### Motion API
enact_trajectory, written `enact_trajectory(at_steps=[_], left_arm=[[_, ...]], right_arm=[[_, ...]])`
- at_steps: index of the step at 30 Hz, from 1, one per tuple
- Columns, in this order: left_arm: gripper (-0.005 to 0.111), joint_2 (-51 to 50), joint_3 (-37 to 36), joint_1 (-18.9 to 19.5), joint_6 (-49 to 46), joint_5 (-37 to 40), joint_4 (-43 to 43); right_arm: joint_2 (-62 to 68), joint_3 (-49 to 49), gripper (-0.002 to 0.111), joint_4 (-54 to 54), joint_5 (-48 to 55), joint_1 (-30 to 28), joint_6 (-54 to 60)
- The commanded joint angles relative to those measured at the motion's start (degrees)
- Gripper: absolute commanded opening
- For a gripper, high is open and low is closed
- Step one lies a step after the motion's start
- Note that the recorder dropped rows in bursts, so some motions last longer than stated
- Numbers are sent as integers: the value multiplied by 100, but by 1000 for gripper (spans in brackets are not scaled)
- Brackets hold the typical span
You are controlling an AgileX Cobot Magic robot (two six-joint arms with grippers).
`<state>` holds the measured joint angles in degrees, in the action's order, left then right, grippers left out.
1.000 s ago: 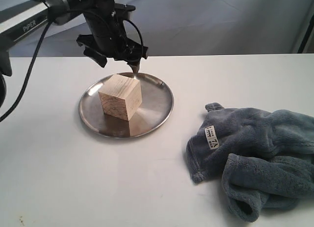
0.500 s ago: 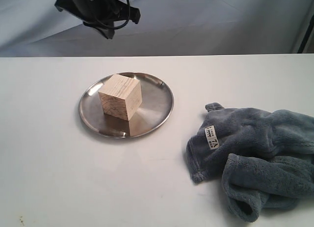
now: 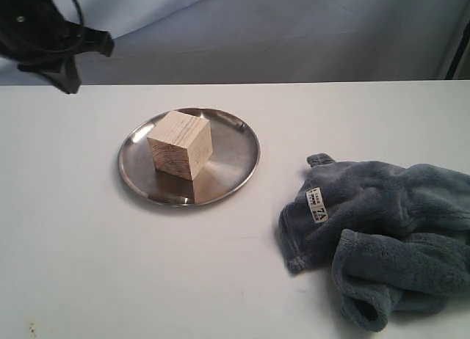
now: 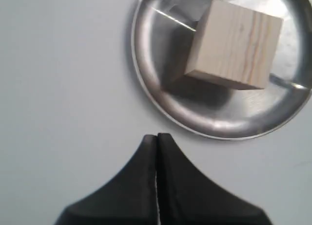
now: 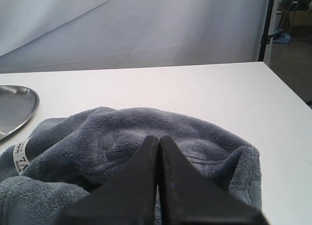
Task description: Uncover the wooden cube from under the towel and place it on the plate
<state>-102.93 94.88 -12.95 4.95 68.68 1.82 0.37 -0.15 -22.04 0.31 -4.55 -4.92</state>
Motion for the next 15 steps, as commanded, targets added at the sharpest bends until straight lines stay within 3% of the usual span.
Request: enact_trajectory(at_steps=[1,3,10,15], left_arm=[[0,774,-836,418,-206,-123,-527],[0,1123,-1281,574,-180,-249,-752],[0,2211,-2506,1283,-28,-918,-333],[0,2897,-3252,1372,-28,-1243,-298]], right_arm=[[-37,15,3,-28,68,0,-23],[-37,15,3,-28,68,0,-23],[-37,15,3,-28,68,0,-23],[-37,15,3,-28,68,0,-23]])
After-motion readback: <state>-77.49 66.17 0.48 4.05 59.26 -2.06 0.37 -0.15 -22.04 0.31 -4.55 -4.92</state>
